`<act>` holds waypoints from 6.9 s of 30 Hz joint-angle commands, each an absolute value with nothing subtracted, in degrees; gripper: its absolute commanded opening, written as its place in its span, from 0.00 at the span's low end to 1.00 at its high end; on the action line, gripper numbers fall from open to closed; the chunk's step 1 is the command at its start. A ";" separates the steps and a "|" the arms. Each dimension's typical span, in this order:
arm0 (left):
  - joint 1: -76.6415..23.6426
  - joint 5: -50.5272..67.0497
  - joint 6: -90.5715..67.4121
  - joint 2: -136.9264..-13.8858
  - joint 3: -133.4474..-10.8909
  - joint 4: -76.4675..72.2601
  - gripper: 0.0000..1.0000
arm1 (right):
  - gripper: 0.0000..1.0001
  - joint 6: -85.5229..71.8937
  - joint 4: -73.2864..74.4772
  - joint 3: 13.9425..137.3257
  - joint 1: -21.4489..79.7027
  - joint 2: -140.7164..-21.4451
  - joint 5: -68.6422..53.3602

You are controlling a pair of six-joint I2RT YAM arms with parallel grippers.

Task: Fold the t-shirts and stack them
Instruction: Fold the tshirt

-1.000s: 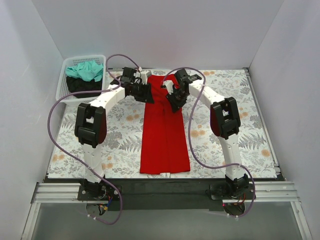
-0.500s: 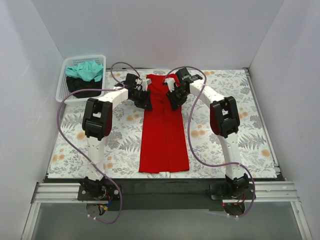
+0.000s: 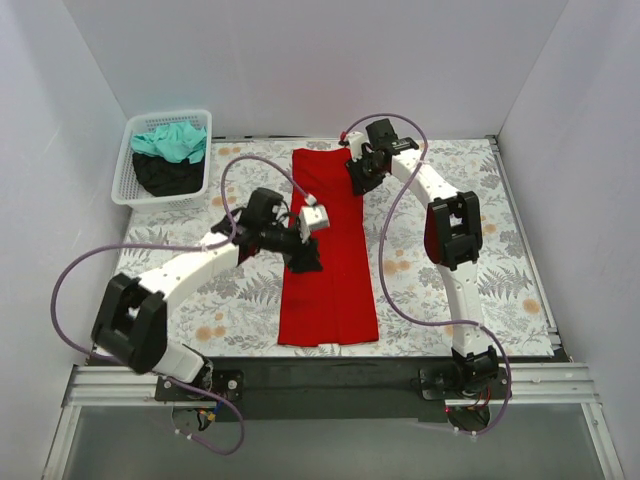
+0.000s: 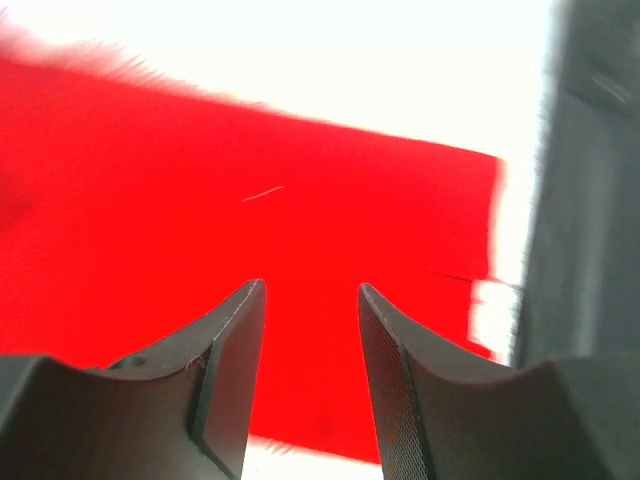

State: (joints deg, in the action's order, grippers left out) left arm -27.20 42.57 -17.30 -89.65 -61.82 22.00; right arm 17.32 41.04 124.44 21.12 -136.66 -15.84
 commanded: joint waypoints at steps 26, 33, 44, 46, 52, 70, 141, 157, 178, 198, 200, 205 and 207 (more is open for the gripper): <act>-62.58 30.50 17.75 -80.59 -32.61 -2.20 0.38 | 0.29 14.59 39.02 123.75 21.09 -144.49 -15.29; -63.37 31.20 18.54 -82.88 -33.31 -3.34 0.36 | 0.29 14.94 39.02 123.84 21.01 -145.02 -14.42; -64.07 31.90 19.42 -84.90 -33.49 -3.43 0.29 | 0.28 15.20 39.20 122.52 21.01 -145.90 -12.83; -64.07 31.64 19.69 -85.69 -33.49 -3.43 0.27 | 0.28 15.21 39.20 121.82 21.01 -145.90 -12.83; -64.07 32.08 19.16 -85.08 -34.10 -3.60 0.13 | 0.28 15.64 39.64 120.85 21.09 -146.34 -12.39; -64.07 34.63 18.37 -70.05 -33.05 7.20 0.00 | 0.28 16.00 41.04 122.78 21.01 -147.48 -10.46; -44.91 33.66 5.44 -52.48 -24.79 24.78 0.37 | 0.50 25.39 44.38 83.15 32.78 -108.47 -26.27; -44.30 36.47 23.38 -49.66 -21.71 29.63 0.52 | 0.76 58.72 35.44 45.63 52.54 -70.06 -18.99; -44.21 34.90 26.72 -56.86 -18.46 23.91 0.48 | 0.54 57.30 21.36 32.26 64.07 -73.04 -10.11; -42.89 32.78 28.12 -54.14 -18.19 27.42 0.48 | 0.48 58.45 23.56 30.06 68.03 -71.72 -9.76; -42.89 33.13 28.56 -55.28 -18.28 26.99 0.47 | 0.38 58.19 23.03 29.53 68.03 -72.33 -9.58; -42.89 32.08 28.65 -61.42 -19.68 23.03 0.31 | 0.21 56.17 21.80 29.53 68.03 -74.17 -7.12; -42.89 30.77 28.83 -62.92 -20.12 21.89 0.20 | 0.13 55.99 21.62 29.53 68.03 -74.18 -6.68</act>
State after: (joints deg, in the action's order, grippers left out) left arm -43.24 35.29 26.98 -59.83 -20.49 22.28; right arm 57.32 19.03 32.01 67.68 -71.75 -8.71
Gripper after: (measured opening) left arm 0.248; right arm 0.163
